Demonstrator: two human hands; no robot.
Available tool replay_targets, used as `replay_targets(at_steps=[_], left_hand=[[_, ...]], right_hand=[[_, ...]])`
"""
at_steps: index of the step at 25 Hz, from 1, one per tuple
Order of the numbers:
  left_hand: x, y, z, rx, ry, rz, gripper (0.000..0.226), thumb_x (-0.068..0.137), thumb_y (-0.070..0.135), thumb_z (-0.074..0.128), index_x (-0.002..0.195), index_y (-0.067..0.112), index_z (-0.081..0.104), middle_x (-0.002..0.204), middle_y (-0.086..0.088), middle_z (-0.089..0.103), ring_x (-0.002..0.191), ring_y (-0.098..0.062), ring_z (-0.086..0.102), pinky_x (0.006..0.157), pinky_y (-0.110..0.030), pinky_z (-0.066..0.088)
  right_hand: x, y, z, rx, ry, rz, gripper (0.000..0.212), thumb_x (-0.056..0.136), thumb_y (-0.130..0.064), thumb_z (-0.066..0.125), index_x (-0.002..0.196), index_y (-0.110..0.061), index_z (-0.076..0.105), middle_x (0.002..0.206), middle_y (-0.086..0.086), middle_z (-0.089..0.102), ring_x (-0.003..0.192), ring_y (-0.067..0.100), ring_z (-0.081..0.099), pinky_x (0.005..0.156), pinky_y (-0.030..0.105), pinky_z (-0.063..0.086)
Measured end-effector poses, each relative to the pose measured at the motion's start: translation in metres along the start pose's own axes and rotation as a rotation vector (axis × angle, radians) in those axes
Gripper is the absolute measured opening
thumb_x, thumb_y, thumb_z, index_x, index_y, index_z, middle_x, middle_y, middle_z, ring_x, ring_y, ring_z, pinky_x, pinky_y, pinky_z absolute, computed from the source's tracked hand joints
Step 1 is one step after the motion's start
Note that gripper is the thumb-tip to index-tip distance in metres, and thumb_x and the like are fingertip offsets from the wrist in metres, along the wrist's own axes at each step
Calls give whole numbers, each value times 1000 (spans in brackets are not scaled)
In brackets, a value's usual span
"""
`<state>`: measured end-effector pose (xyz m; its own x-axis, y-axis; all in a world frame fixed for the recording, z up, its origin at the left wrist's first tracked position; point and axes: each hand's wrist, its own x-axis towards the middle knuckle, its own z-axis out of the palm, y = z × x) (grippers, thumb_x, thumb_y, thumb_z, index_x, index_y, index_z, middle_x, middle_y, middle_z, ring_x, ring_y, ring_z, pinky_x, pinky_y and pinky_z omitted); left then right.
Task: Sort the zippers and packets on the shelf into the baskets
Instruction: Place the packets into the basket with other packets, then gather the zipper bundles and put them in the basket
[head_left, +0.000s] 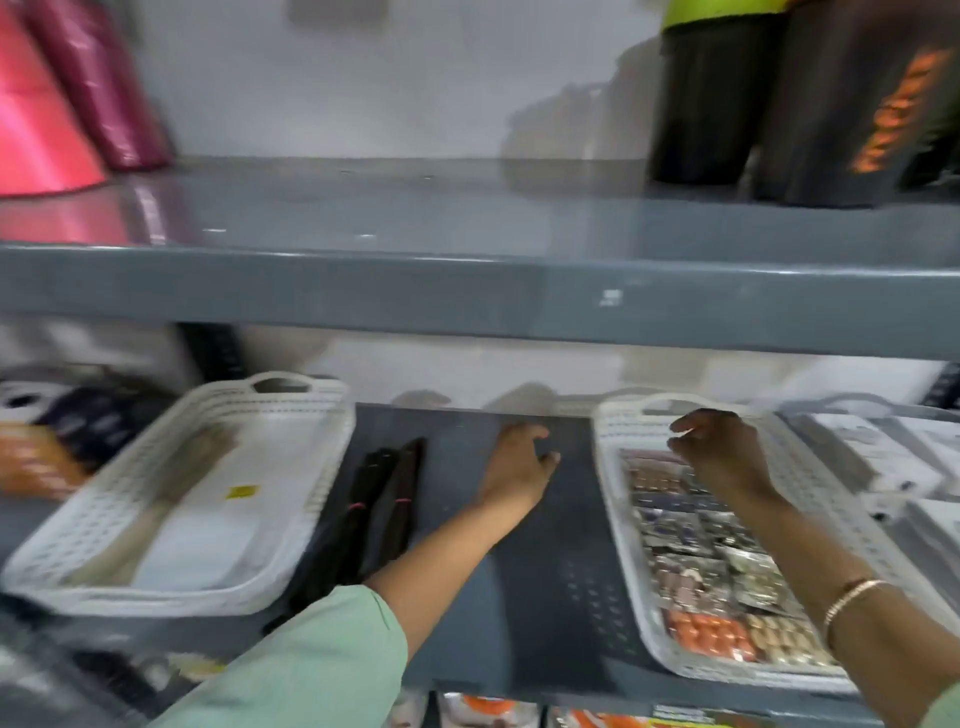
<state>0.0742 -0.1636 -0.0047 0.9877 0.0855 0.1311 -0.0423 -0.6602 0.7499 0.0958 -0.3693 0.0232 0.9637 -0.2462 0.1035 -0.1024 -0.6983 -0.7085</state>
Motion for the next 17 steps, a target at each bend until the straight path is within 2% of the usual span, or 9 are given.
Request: replay_targets(at_steps=[1, 3, 5, 6, 8, 10, 11, 13, 17], left_hand=[[-2, -19, -15, 32, 18, -45, 29, 91, 10, 55, 118, 2, 61, 127, -16, 59, 119, -26, 55, 101, -29, 40], [-16, -74, -67, 102, 98, -208, 25, 93, 6, 48, 106, -2, 68, 115, -20, 67, 110, -28, 62, 91, -32, 46], [-28, -116, -96, 114, 126, -359, 28, 94, 5, 43, 87, -3, 69, 95, -20, 70, 102, -28, 64, 78, -33, 45], [-32, -132, -103, 124, 113, -426, 28, 94, 5, 42, 83, -2, 67, 90, -19, 69, 101, -29, 64, 74, -31, 43], [-36, -151, -104, 168, 112, -500, 28, 95, 6, 41, 98, -3, 67, 105, -20, 68, 106, -33, 62, 84, -33, 48], [-37, -152, -99, 152, 136, -541, 28, 94, 7, 41, 108, -3, 63, 115, -22, 65, 108, -36, 61, 95, -41, 49], [-37, -152, -97, 139, 149, -512, 27, 94, 6, 40, 111, -2, 60, 116, -22, 63, 108, -36, 60, 96, -42, 49], [-36, -151, -96, 84, 172, -495, 26, 96, 8, 35, 116, 2, 50, 116, -21, 60, 108, -37, 58, 97, -44, 48], [-29, -162, -98, 150, 106, -455, 28, 94, 15, 37, 107, 1, 57, 113, -22, 61, 106, -33, 59, 95, -42, 45]], right_hand=[[-12, -13, 13, 32, -56, -49, 11, 77, -6, 65, 84, -11, 72, 93, 15, 73, 91, 30, 66, 79, 30, 47], [-52, -57, 72, 28, -349, -140, 19, 77, -2, 63, 68, -16, 70, 64, 2, 69, 74, 22, 63, 71, 26, 46], [-80, -81, 135, 11, -546, -87, 29, 78, 3, 57, 58, -18, 66, 38, -13, 55, 55, 12, 54, 59, 23, 44], [-86, -89, 166, 75, -575, -9, 35, 79, 5, 53, 52, -16, 62, 35, -10, 53, 52, 14, 53, 59, 26, 46], [-92, -107, 210, 175, -574, 103, 33, 80, 2, 53, 50, -11, 60, 49, 8, 58, 67, 29, 65, 70, 38, 54], [-99, -123, 229, 67, -555, 70, 17, 80, -13, 63, 79, 3, 70, 82, 23, 70, 96, 33, 68, 75, 36, 52], [-101, -128, 235, 65, -519, 88, 30, 79, -19, 67, 96, 6, 68, 100, 24, 70, 103, 33, 66, 74, 34, 50], [-104, -131, 243, 108, -499, 153, 43, 75, -19, 72, 109, 5, 60, 112, 22, 66, 104, 33, 65, 79, 35, 52], [-102, -131, 249, 111, -527, 182, 18, 73, -10, 71, 75, -5, 54, 93, 15, 64, 86, 27, 64, 80, 38, 56]])
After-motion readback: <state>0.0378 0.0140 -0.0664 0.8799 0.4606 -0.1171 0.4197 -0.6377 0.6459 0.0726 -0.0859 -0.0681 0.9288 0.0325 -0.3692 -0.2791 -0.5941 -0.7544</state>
